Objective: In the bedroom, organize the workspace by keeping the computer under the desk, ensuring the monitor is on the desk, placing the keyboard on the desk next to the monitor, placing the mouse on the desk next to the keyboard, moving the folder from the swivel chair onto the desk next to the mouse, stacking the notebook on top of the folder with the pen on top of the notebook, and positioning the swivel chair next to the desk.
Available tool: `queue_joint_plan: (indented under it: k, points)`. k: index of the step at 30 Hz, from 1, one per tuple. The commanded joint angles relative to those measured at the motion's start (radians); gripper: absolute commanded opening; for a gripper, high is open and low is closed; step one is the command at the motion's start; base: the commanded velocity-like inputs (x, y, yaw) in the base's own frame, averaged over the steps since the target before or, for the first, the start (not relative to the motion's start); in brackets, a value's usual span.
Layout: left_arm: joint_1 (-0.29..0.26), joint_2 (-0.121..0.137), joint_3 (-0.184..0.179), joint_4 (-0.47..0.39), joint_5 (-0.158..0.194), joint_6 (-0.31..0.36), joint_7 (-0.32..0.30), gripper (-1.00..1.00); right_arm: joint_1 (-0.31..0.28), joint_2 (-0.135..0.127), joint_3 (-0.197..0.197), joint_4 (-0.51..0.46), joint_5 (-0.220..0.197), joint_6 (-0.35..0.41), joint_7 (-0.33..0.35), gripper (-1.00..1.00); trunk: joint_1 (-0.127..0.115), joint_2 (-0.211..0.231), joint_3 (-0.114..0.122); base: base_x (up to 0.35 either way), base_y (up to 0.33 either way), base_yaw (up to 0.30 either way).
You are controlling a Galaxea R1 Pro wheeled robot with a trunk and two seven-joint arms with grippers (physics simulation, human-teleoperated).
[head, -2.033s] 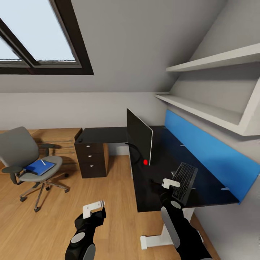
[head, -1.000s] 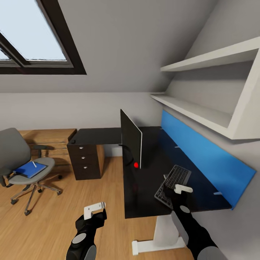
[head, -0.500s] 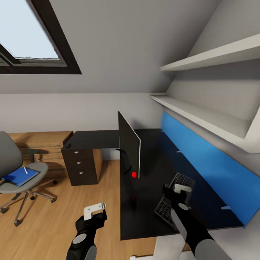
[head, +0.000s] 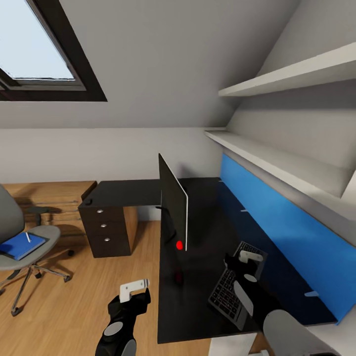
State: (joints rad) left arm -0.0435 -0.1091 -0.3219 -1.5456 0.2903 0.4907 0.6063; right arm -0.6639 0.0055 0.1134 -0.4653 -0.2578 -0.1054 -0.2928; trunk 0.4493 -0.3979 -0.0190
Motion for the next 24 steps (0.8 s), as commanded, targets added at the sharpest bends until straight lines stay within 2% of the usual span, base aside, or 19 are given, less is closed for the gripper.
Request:
queue_joint_plan:
  k: [1, 8, 16, 21, 24]
  points:
    - [-0.001, 0.000, -0.002, -0.002, 0.009, 0.002, 0.009, 1.00, -0.006, -0.001, 0.008, 0.013, -0.011, -0.011, -0.006, 1.00, 0.001, -0.002, -0.002, 0.012, -0.008, 0.000]
    - [-0.001, 0.000, -0.008, -0.024, 0.009, 0.002, 0.010, 1.00, -0.037, -0.002, 0.008, 0.088, -0.010, -0.034, -0.006, 1.00, 0.001, -0.002, -0.002, 0.005, -0.003, 0.000]
    - [-0.001, 0.000, -0.005, -0.068, 0.012, 0.003, 0.014, 1.00, -0.044, -0.002, 0.008, 0.117, -0.008, -0.036, -0.005, 1.00, 0.004, -0.009, -0.005, 0.000, 0.000, 0.000]
    - [-0.001, -0.001, -0.003, -0.073, 0.013, 0.003, 0.015, 1.00, -0.048, 0.002, 0.009, 0.108, -0.009, -0.022, -0.008, 1.00, 0.024, -0.044, -0.021, 0.000, 0.000, 0.000]
    - [-0.001, -0.001, -0.002, -0.073, 0.013, 0.004, 0.015, 1.00, -0.051, 0.002, 0.008, 0.031, -0.014, 0.021, -0.010, 1.00, 0.035, -0.065, -0.030, 0.000, 0.000, 0.000]
